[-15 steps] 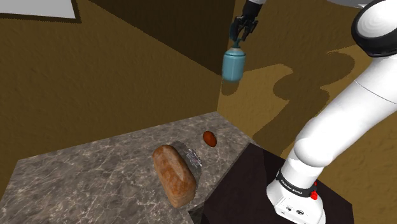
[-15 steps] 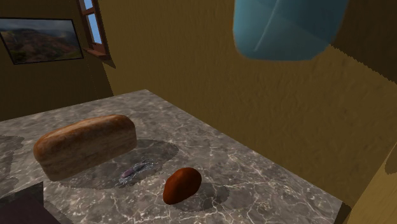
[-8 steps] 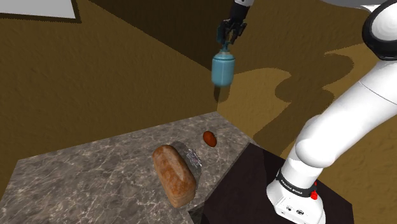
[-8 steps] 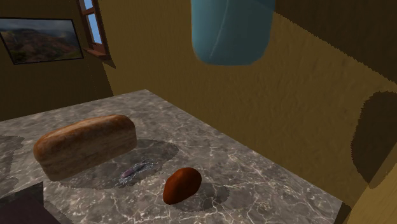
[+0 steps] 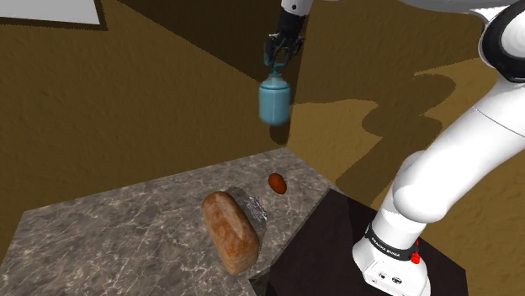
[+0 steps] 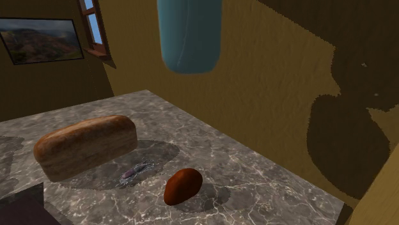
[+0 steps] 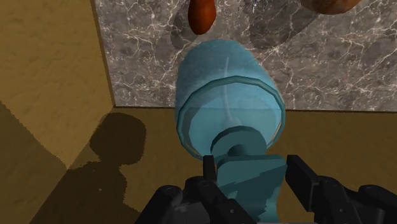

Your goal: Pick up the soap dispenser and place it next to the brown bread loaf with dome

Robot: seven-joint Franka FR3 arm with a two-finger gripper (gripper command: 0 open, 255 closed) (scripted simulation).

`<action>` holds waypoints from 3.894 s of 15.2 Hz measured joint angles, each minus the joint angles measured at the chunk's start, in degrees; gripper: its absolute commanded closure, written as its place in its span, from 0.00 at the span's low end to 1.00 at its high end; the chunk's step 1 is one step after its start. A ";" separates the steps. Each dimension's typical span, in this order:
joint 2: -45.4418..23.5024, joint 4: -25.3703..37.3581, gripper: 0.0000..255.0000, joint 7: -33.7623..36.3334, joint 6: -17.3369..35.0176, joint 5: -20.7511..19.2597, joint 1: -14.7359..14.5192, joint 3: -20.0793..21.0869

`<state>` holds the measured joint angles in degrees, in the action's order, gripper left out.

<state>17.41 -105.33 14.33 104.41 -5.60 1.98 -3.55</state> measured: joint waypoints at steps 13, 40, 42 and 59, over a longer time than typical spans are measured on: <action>-8.06 1.74 1.00 17.92 4.30 -2.55 -5.50 11.34; -41.61 30.71 1.00 44.14 2.35 -16.48 -20.78 21.20; -41.43 28.93 1.00 44.52 3.92 -16.57 -20.56 21.15; -43.12 18.34 1.00 48.35 15.64 -18.66 -20.03 20.33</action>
<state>-25.70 -86.99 62.69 120.05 -24.26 -18.05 16.78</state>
